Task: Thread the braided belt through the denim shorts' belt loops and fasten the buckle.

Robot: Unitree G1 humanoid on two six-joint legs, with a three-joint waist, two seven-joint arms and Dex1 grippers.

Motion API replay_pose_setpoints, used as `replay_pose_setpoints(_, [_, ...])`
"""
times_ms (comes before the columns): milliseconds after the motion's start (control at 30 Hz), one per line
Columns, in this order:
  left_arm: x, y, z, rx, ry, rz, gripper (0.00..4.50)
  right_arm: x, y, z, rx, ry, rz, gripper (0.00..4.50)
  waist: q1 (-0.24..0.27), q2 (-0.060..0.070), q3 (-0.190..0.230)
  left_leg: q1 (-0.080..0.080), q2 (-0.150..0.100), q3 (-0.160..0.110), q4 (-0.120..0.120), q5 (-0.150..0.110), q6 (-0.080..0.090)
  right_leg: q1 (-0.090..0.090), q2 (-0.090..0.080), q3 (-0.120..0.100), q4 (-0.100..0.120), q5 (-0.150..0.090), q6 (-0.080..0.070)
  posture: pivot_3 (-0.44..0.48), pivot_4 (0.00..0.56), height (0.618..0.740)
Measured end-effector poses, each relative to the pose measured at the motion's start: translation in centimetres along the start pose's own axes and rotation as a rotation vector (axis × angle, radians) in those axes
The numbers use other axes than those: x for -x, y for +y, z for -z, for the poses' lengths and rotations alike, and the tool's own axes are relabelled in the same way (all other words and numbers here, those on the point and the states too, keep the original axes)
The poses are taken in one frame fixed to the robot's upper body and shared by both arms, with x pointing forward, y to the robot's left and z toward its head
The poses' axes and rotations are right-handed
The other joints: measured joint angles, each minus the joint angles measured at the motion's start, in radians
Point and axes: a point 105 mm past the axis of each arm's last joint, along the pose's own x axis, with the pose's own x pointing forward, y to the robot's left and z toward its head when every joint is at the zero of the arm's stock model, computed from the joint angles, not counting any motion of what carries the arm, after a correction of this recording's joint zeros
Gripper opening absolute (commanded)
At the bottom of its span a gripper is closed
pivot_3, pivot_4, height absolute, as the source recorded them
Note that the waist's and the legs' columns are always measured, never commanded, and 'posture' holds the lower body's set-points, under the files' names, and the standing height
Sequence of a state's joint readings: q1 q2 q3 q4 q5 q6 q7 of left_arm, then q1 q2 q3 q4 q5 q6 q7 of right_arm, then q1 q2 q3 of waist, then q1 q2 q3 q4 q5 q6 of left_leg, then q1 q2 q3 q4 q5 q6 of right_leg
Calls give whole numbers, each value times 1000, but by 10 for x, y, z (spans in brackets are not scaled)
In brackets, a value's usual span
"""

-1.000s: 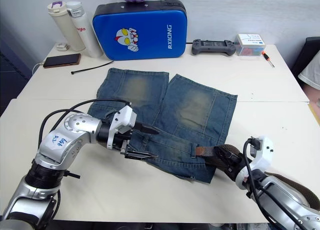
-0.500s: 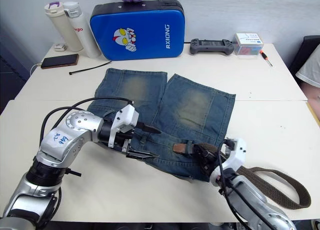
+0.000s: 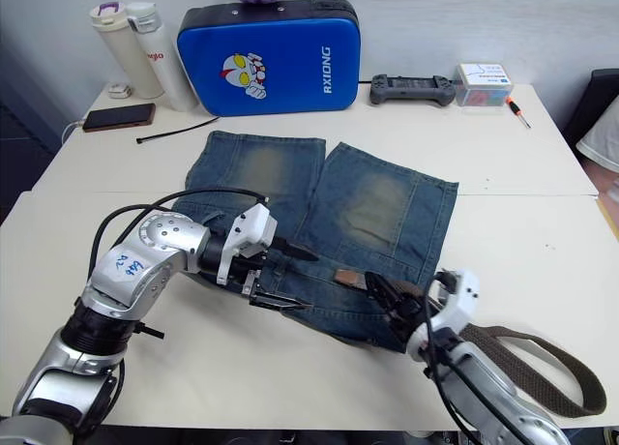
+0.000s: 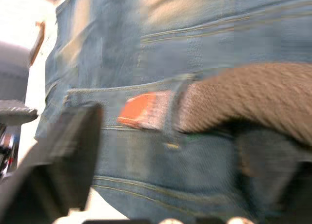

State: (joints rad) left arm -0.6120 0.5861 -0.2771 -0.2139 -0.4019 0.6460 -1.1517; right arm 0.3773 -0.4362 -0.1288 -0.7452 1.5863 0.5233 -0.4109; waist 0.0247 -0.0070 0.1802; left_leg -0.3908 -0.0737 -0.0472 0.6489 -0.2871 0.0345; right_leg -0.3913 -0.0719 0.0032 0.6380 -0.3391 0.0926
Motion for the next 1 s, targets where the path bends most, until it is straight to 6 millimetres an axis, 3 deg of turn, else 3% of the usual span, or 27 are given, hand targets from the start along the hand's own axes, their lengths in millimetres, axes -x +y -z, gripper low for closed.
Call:
replay_pose_setpoints(433, [-11, 0, -1, -33, -10, 48, 4500, 15, -8, -5, -375, -140, 32, 4468, -10, 0, 0, 1, 0, 1, -1, 0, 0, -1, 0, 2, 2, 0, 0, 0, 150, 740])
replay_pose_setpoints(567, [-11, 0, -1, -36, -9, 47, 4500, 16, -11, -10, -417, -183, 42, 4468, -10, 0, 0, 1, 0, 1, -1, 0, 0, -1, 0, 2, 2, 0, 0, 0, 150, 740])
replay_pose_setpoints(667, [-12, 0, -1, -38, -8, 49, 4500, 16, -13, -11, -447, -203, 47, 3745, -10, 0, 0, 1, 0, 1, -1, 0, 0, -1, 0, 2, 2, 0, 0, 0, 150, 740])
replay_pose_setpoints(933, [-10, 2, 2, -34, 2, 40, 4500, 12, -15, -9, -485, -203, 51, 17, -5, 0, 0, 1, 0, 1, -1, 0, 0, -1, 0, 2, 2, 0, 0, 0, 150, 740])
replay_pose_setpoints(1000, [-10, 2, 3, -33, 6, 37, 4500, 10, -18, -7, -488, -187, 61, 17, -4, 0, 0, 1, 0, 1, -1, 0, 0, -1, 0, 2, 1, 0, 0, 0, 150, 740])
